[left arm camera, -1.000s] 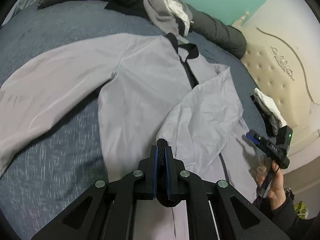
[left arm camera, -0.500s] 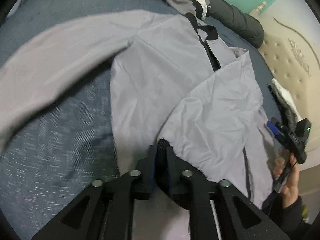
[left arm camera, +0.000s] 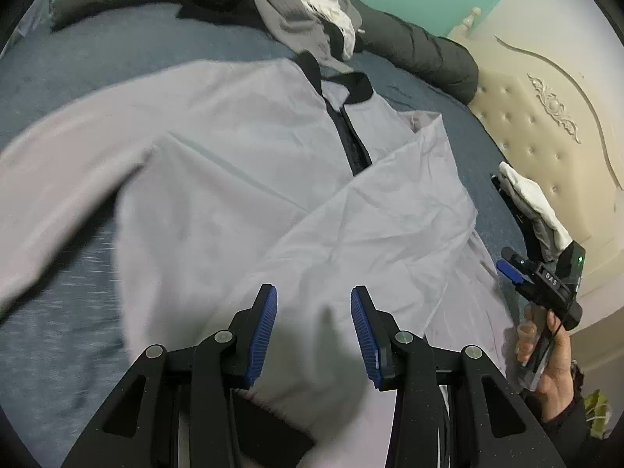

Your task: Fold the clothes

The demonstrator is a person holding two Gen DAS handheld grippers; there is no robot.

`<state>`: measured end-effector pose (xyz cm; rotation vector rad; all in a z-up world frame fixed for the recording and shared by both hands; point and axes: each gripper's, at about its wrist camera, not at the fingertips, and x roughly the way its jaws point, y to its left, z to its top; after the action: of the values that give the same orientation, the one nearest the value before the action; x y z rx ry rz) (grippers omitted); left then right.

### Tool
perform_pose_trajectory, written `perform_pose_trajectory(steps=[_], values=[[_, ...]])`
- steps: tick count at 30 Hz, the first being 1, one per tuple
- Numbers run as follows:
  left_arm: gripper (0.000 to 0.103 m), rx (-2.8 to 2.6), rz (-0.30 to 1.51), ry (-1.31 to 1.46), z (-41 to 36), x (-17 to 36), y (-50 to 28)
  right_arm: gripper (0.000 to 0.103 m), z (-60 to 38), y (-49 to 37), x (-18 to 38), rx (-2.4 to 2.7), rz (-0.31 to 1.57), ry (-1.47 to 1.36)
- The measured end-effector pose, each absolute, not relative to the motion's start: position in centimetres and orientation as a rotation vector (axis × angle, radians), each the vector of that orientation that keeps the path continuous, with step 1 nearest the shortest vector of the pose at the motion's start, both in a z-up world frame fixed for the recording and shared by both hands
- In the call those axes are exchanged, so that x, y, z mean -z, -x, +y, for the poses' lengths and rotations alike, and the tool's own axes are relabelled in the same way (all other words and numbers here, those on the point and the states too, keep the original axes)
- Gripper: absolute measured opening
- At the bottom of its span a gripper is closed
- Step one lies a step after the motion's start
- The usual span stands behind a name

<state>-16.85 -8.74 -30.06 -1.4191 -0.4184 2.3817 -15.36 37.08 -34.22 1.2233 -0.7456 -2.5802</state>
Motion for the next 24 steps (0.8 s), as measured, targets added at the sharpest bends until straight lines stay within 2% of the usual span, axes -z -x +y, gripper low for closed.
perform_pose_trajectory(steps=[3,8,11,18,22,24], values=[[0.043,-2.355,-0.430,1.419,-7.8,31.6,17.9,0.062,37.7,16.4,33.7,2.611,-0.669,-1.266],[0.043,-2.351,-0.426,1.399,-7.4,32.9,18.7,0.062,36.9,20.7,33.8,2.617,-0.228,-1.430],[0.043,-2.347,-0.456,1.397,-7.7,33.7,19.2,0.062,36.6,22.8,34.4,2.589,-0.104,-1.479],[0.043,-2.353,-0.456,1.399,-8.1,35.2,19.4,0.062,35.0,25.5,36.0,2.505,0.030,-1.551],[0.043,-2.353,-0.437,1.401,-8.0,35.7,19.3,0.062,35.0,26.8,36.7,2.525,-0.011,-1.547],[0.043,-2.352,-0.437,1.405,-7.9,36.0,19.3,0.062,34.7,27.2,36.9,2.551,0.042,-1.543]])
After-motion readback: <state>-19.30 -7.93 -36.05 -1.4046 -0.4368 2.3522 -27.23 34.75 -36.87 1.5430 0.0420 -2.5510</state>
